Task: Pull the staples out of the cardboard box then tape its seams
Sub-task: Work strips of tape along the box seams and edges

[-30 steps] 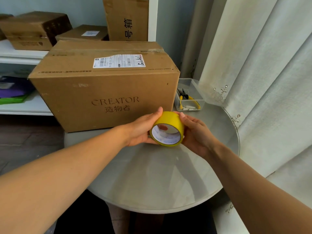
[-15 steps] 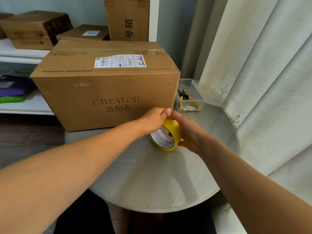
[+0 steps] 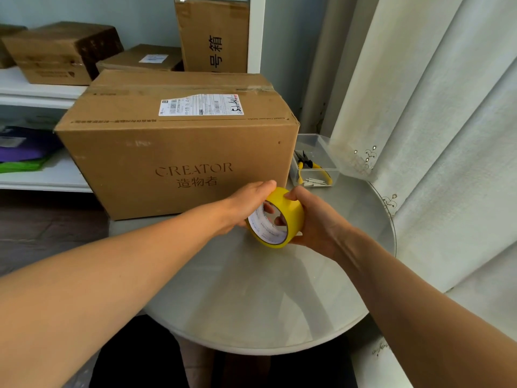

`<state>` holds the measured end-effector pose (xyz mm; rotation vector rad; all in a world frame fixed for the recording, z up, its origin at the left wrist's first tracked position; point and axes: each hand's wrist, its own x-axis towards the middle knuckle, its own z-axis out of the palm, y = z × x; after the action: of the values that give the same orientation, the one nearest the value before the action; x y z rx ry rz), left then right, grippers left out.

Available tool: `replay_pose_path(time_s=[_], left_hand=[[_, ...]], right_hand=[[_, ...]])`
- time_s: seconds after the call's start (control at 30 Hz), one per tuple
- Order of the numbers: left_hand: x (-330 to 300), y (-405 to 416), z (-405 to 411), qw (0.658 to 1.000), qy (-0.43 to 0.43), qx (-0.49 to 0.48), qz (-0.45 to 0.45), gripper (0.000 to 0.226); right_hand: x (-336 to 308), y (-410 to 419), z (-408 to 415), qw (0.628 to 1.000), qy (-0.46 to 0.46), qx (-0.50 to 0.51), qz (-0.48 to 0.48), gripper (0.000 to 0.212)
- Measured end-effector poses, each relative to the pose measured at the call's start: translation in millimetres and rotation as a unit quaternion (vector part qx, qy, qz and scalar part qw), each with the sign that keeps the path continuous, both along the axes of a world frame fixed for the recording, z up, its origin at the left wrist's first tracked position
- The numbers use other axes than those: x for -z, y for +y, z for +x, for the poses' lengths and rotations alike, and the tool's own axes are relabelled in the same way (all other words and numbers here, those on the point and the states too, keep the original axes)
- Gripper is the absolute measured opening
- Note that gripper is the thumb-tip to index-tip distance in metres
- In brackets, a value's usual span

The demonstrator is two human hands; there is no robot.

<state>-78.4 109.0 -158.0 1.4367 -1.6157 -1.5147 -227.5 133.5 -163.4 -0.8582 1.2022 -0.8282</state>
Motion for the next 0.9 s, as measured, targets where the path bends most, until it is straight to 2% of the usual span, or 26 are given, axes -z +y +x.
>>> replay_pose_path(time_s=[0.07, 0.13, 0.23, 0.33, 0.4, 0.5, 0.63, 0.73, 0.83, 0.9], left_hand=[[-4, 1, 0, 0.999, -0.002, 0.009, -0.046, 0.037], [-7, 1, 2, 0.998, 0.01, 0.015, -0.06, 0.033], [-7, -2, 10, 0.998, 0.05, 0.024, -0.007, 0.034], [-3, -4, 18, 0.997, 0.071, 0.028, 0.022, 0.044], [-2, -4, 21, 0.996, 0.08, 0.03, 0.027, 0.042], [-2, -4, 22, 0.996, 0.08, 0.033, 0.035, 0.044], [0, -7, 22, 0.996, 0.076, 0.034, 0.037, 0.048], [1, -7, 21, 0.996, 0.076, 0.031, 0.037, 0.047], [0, -8, 22, 0.994, 0.096, 0.011, 0.042, 0.046], [-2, -9, 22, 0.995, 0.094, 0.007, 0.034, 0.045]], right_hand=[[-1, 1, 4, 1.0, 0.005, 0.027, -0.006, 0.022], [-1, 2, 7, 0.999, 0.002, 0.036, -0.019, 0.023], [2, 6, 9, 0.998, -0.026, 0.032, -0.039, 0.016], [6, 8, 10, 0.997, -0.052, 0.036, -0.036, 0.031], [6, 10, 12, 0.998, -0.053, 0.019, -0.04, 0.04], [7, 11, 10, 0.997, -0.065, 0.006, -0.045, 0.037], [2, 14, 9, 0.996, -0.073, -0.016, -0.054, 0.021], [0, 18, 7, 0.994, -0.08, -0.034, -0.07, 0.023], [3, 19, 3, 0.99, -0.106, -0.03, -0.092, 0.037], [3, 17, 2, 0.989, -0.112, -0.02, -0.093, 0.03]])
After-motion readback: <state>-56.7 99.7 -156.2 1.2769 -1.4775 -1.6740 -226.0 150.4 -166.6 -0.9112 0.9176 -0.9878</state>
